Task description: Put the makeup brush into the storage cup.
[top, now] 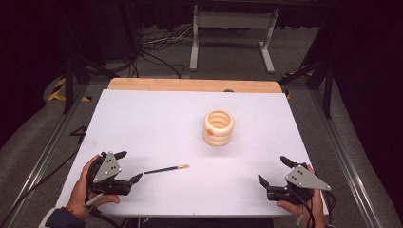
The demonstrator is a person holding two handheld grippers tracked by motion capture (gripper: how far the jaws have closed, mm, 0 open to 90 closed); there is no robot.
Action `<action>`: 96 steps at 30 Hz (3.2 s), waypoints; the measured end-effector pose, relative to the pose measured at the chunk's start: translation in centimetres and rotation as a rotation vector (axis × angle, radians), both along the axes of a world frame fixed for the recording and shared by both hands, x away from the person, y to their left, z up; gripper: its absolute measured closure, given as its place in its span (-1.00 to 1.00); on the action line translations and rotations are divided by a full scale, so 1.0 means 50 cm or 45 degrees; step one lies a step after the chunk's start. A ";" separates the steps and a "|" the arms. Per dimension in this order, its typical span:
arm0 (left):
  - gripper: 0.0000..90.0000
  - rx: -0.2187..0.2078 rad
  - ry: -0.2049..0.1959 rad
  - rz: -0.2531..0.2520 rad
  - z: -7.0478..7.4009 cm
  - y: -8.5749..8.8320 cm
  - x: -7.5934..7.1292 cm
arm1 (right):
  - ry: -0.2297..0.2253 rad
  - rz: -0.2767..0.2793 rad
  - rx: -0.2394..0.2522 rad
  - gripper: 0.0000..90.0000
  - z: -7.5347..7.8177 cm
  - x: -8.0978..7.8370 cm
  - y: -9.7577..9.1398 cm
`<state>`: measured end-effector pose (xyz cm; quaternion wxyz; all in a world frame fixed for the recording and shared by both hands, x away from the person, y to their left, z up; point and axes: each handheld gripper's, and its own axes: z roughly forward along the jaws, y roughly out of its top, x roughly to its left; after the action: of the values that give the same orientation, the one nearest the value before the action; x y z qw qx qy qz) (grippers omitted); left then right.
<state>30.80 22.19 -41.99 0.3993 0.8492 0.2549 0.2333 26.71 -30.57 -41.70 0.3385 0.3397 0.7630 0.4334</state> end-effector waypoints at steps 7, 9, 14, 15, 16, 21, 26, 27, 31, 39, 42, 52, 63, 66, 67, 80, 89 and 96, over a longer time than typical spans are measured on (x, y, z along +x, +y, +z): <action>-0.65 0.083 0.048 -0.026 0.008 -0.016 0.009 | 0.020 0.020 -0.029 -0.85 -0.007 0.002 0.009; -0.65 0.095 0.045 -0.040 0.010 -0.016 0.012 | 0.025 0.020 -0.037 -0.85 -0.008 0.003 0.009; -0.65 0.116 0.054 -0.054 0.014 -0.028 0.024 | 0.027 0.016 -0.042 -0.85 -0.008 0.004 0.009; -0.66 0.117 0.058 -0.055 0.015 -0.031 0.025 | 0.028 0.015 -0.040 -0.85 -0.008 0.004 0.009; -0.66 0.116 0.057 -0.064 0.017 -0.034 0.028 | 0.029 0.013 -0.041 -0.85 -0.008 0.004 0.009; -0.66 0.128 0.071 -0.085 0.021 -0.057 0.038 | 0.033 0.016 -0.042 -0.85 -0.009 0.004 0.009; -0.66 0.138 0.071 -0.119 0.022 -0.081 0.045 | 0.029 0.014 -0.043 -0.85 -0.009 0.004 0.008; -0.68 0.136 0.074 -0.126 0.022 -0.085 0.047 | 0.029 0.013 -0.041 -0.85 -0.009 0.004 0.007; -0.68 0.145 0.077 -0.152 0.024 -0.097 0.052 | 0.029 0.013 -0.044 -0.85 -0.009 0.004 0.007; -0.68 0.182 0.092 -0.188 0.028 -0.136 0.070 | 0.026 0.022 -0.051 -0.85 -0.009 0.003 0.013; -0.68 0.220 0.100 -0.210 0.025 -0.153 0.075 | 0.030 0.032 -0.059 -0.85 -0.009 0.004 0.017; -0.66 0.281 0.141 -0.280 0.017 -0.199 0.083 | 0.025 0.056 -0.054 -0.85 -0.008 0.003 0.035; -0.52 0.400 0.197 -0.370 0.009 -0.233 0.088 | 0.033 0.103 -0.092 -0.85 -0.013 -0.001 0.064; -0.41 0.467 0.226 -0.405 0.007 -0.241 0.094 | 0.040 0.104 -0.096 -0.85 -0.014 0.000 0.065; -0.37 0.506 0.240 -0.409 0.006 -0.245 0.098 | 0.044 0.105 -0.098 -0.85 -0.015 0.000 0.065; -0.10 0.623 0.334 -0.447 0.007 -0.263 0.129 | 0.065 0.114 -0.118 -0.84 -0.020 0.002 0.068; 0.20 0.756 0.439 -0.453 -0.004 -0.275 0.144 | 0.043 0.113 -0.114 -0.83 -0.017 -0.001 0.067; 0.45 0.791 0.520 -0.464 -0.009 -0.281 0.151 | 0.055 0.113 -0.101 -0.81 -0.016 0.000 0.065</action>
<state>38.35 8.12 -42.42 0.0999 0.9894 0.0917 0.0512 26.69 -27.33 -42.50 0.3157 0.3012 0.8009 0.4100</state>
